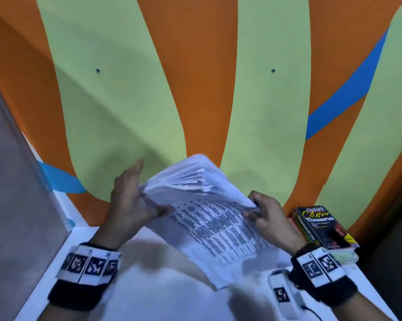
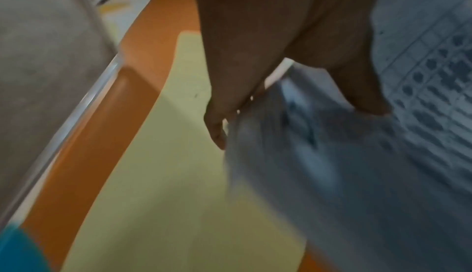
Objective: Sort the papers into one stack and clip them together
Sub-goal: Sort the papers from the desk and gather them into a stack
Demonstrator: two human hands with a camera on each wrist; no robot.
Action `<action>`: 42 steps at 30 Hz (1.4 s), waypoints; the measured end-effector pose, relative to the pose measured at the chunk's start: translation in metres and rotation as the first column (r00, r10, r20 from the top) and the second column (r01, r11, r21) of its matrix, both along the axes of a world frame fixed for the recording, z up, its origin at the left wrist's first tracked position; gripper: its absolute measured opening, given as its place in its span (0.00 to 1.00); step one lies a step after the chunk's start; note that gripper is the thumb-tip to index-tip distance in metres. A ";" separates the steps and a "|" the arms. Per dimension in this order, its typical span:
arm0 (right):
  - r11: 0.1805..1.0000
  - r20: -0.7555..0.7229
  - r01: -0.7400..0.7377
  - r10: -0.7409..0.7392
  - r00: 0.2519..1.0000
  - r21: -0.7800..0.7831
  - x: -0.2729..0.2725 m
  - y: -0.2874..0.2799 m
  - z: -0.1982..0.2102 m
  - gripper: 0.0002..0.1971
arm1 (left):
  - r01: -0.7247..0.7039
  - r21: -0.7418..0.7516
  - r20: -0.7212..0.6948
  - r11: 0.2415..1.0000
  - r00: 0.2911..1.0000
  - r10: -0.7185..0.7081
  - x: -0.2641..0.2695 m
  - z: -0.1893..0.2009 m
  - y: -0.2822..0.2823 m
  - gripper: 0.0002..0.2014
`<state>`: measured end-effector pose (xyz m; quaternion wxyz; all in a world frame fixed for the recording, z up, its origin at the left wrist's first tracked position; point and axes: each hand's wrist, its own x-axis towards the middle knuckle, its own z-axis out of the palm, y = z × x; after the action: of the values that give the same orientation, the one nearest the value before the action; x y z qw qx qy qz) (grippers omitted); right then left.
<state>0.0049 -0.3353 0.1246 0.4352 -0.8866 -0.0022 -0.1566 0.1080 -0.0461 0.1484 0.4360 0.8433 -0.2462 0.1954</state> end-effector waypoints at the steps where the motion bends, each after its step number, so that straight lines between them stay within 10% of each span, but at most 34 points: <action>1: 0.998 -0.013 -0.021 0.020 1.000 -0.058 0.001 0.001 0.009 0.13 | 0.054 0.084 0.022 0.995 0.998 -0.056 0.000 0.010 -0.002 0.57; 5: 0.978 -0.071 -0.080 0.067 0.995 -0.192 0.004 0.005 0.026 0.06 | 0.305 -0.138 -0.289 0.942 0.897 -0.333 -0.005 0.020 -0.009 0.15; 10: 0.981 -0.133 -0.052 0.028 0.991 -0.186 -0.005 -0.020 0.024 0.09 | 0.166 -0.431 -0.378 0.887 0.860 -0.344 -0.008 -0.015 0.000 0.06; 13: 0.988 -0.185 0.057 -0.029 0.982 0.144 -0.013 -0.055 0.007 0.18 | 0.099 -0.541 -0.406 0.835 0.838 -0.363 -0.010 -0.032 0.013 0.08; 18: 0.666 -0.107 0.030 0.075 0.991 0.745 -0.029 -0.057 -0.042 0.29 | 0.053 -0.564 -0.424 0.824 0.838 -0.344 -0.007 -0.065 0.029 0.30; 21: 0.796 -0.130 0.073 0.007 0.992 0.600 -0.030 -0.038 -0.063 0.23 | -0.044 -0.466 -0.423 0.884 0.888 -0.178 -0.016 -0.081 0.024 0.37; 26: 0.868 0.090 0.222 -0.289 0.953 0.444 -0.033 -0.009 -0.067 0.06 | -0.270 -0.465 -0.426 0.843 0.903 0.053 -0.039 -0.090 -0.003 0.06; 34: 0.837 0.070 0.230 -0.302 0.951 0.496 -0.051 0.008 -0.095 0.22 | -0.276 -0.509 -0.447 0.815 0.894 0.024 -0.064 -0.112 -0.023 0.21; 42: 0.850 -0.028 0.353 -0.372 0.928 0.391 -0.059 0.019 -0.127 0.17 | -0.340 -0.430 -0.514 0.836 0.854 0.083 -0.060 -0.151 -0.025 0.26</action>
<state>-0.0543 -0.3165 -0.0026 0.5649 -0.7626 0.1855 -0.2549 0.0483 -0.0711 -0.0025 0.6632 0.7427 0.0264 0.0886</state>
